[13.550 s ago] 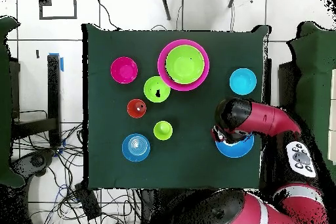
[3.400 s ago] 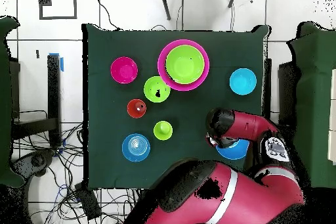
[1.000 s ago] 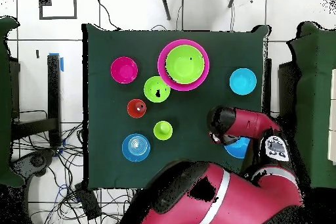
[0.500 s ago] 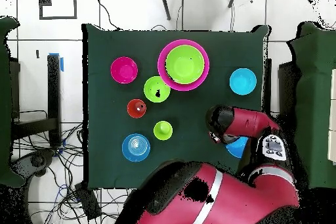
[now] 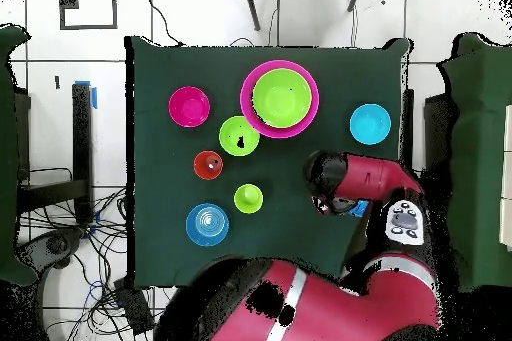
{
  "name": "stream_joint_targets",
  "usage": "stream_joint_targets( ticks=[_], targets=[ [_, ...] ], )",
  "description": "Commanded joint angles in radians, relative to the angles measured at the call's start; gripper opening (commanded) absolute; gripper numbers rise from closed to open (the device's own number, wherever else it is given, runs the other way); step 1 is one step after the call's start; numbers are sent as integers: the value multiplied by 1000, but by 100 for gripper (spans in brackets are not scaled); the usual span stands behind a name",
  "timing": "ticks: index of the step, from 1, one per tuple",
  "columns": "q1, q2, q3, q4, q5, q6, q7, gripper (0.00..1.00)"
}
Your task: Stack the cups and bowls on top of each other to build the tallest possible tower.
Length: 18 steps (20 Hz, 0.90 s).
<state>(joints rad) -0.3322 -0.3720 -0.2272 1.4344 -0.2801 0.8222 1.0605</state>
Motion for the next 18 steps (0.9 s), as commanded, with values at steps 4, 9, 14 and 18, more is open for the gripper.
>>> stream_joint_targets(
  ticks=[4, 9, 14, 18],
  targets=[
    [109, -80, 21, 0, 87, 198, 252, 0],
    [148, -82, 10, -3, 108, 218, 294, 0],
    [180, -77, 9, -33, 125, 261, 323, 0],
    [214, -45, 3, -81, 124, 297, 362, 0]
  ],
)
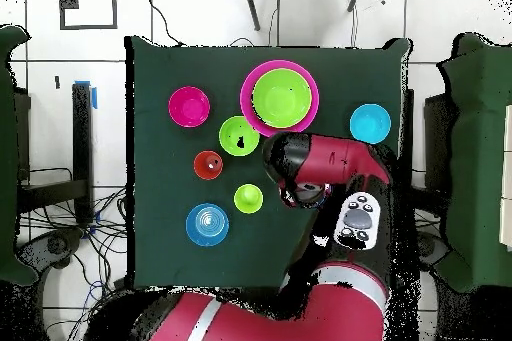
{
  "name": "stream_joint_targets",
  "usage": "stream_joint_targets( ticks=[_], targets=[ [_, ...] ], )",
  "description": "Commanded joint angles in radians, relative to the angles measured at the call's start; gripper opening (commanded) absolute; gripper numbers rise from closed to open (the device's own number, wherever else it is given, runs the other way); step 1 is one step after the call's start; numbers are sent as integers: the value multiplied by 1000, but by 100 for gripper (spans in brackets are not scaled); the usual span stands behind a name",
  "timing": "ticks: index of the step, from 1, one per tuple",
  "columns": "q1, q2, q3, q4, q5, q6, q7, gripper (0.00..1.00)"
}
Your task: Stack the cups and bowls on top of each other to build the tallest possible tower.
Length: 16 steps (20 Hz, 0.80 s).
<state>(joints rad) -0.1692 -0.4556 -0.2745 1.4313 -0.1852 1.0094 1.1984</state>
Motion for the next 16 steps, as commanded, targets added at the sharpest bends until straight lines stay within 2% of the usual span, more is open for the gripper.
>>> stream_joint_targets(
  ticks=[1, 10, 16],
  targets=[
    [58, 49, 51, -86, 30, 104, 240, 0],
    [92, 128, 73, -168, 50, 92, 327, 0],
    [93, 205, 100, -278, 37, 148, 283, 0]
  ],
)
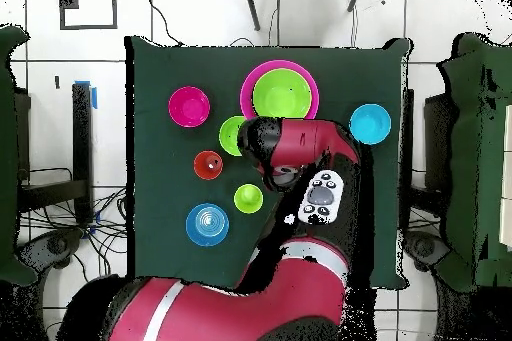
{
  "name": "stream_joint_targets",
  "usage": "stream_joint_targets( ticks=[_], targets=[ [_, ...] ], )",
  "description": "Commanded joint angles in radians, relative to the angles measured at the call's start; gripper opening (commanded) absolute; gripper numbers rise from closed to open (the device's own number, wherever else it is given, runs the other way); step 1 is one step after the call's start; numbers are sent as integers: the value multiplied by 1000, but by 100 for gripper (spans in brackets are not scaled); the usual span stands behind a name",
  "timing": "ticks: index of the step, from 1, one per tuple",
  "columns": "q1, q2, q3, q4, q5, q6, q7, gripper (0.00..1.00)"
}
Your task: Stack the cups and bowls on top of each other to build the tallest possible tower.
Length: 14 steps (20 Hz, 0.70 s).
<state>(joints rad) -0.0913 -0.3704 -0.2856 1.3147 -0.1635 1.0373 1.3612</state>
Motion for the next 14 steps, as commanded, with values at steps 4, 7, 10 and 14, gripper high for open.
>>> stream_joint_targets(
  ticks=[4, 7, 10, 14],
  targets=[
    [1, 148, 128, -190, 19, 127, 92, 0],
    [-3, 150, 133, -196, 18, 115, 76, 0],
    [-4, 169, 147, -246, 13, 149, 31, 0],
    [-4, 190, 166, -302, 21, 183, 5, 0]
  ],
)
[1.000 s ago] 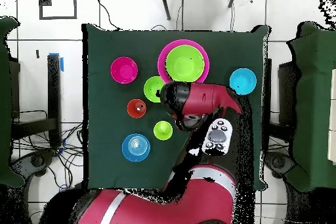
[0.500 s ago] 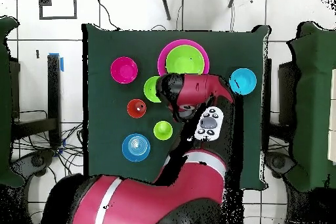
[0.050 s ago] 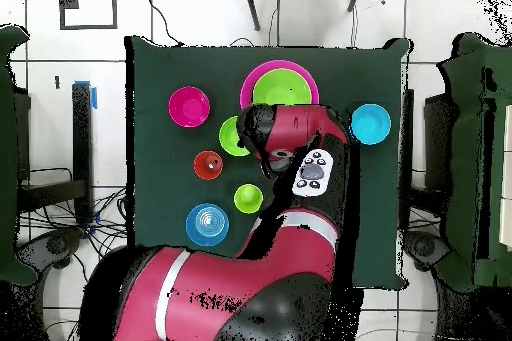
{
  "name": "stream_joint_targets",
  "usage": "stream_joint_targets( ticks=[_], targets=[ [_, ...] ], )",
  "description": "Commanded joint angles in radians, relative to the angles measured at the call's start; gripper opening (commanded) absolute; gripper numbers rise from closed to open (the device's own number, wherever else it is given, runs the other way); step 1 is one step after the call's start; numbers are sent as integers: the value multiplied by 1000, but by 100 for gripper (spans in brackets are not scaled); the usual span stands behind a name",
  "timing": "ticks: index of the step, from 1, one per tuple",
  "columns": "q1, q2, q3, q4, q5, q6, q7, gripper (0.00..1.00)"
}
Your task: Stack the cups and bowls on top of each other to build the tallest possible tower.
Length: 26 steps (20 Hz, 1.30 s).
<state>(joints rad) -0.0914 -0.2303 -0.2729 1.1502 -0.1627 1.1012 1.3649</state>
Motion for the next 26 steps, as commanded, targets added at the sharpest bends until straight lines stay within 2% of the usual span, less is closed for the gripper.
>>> stream_joint_targets(
  ticks=[1, 3, 6, 8, 13, 18, 22, 26],
  targets=[
    [-4, 55, 158, -150, 24, 123, 0, 0],
    [2, 71, 161, -192, 26, 151, 1, 0],
    [23, 101, 149, -305, 28, 299, 20, 0],
    [30, 87, 143, -331, 35, 348, 33, 0],
    [47, 13, 96, -328, 38, 449, 81, 0],
    [45, -75, 40, -359, 34, 631, 113, 0],
    [41, -119, 3, -388, 26, 711, 145, 0],
    [42, -161, -26, -381, 24, 736, 182, 0]
  ],
)
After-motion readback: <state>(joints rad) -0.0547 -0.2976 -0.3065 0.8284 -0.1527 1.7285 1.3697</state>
